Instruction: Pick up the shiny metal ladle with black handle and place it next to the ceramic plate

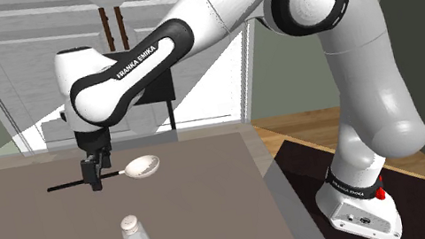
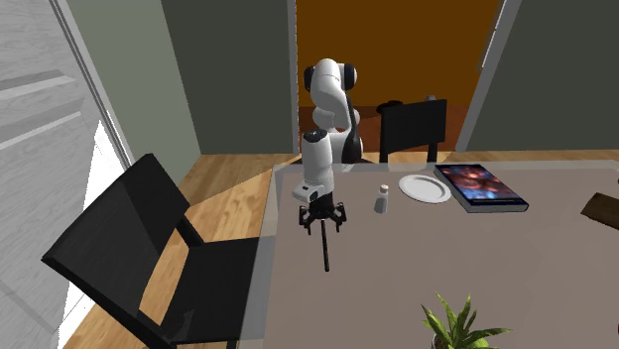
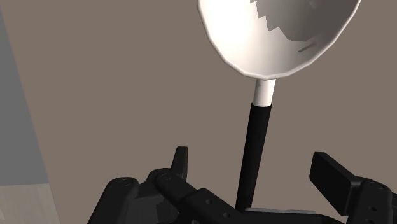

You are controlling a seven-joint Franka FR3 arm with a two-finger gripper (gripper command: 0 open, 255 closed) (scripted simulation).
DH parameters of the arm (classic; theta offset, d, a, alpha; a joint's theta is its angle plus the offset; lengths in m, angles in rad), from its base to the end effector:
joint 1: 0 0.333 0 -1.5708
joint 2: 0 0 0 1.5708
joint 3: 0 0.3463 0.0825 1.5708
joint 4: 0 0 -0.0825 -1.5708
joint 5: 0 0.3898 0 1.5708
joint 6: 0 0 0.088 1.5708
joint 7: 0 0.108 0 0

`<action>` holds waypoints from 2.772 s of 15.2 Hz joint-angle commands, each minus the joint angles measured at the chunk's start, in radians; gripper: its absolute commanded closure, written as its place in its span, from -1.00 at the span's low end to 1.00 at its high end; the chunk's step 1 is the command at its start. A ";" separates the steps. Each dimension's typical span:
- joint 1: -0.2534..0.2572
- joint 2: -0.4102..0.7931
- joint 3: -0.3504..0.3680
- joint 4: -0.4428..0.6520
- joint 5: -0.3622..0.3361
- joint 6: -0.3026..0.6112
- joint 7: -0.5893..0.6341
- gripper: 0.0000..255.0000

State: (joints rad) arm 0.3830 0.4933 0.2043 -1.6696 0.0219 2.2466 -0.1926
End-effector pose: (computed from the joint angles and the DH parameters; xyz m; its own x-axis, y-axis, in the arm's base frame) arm 0.5949 0.3740 0.3557 0.7383 0.6653 0.1106 0.6742 -0.7324 -0.0948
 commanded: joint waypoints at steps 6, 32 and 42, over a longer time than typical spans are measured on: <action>0.001 0.002 0.000 0.001 0.000 0.001 0.001 1.00; 0.006 -0.114 0.014 0.116 0.012 -0.226 0.029 1.00; 0.120 -0.261 0.081 -0.099 0.008 -0.139 0.218 1.00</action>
State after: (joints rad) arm 0.4882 0.2361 0.2778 -1.7662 0.0339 2.1055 -0.0005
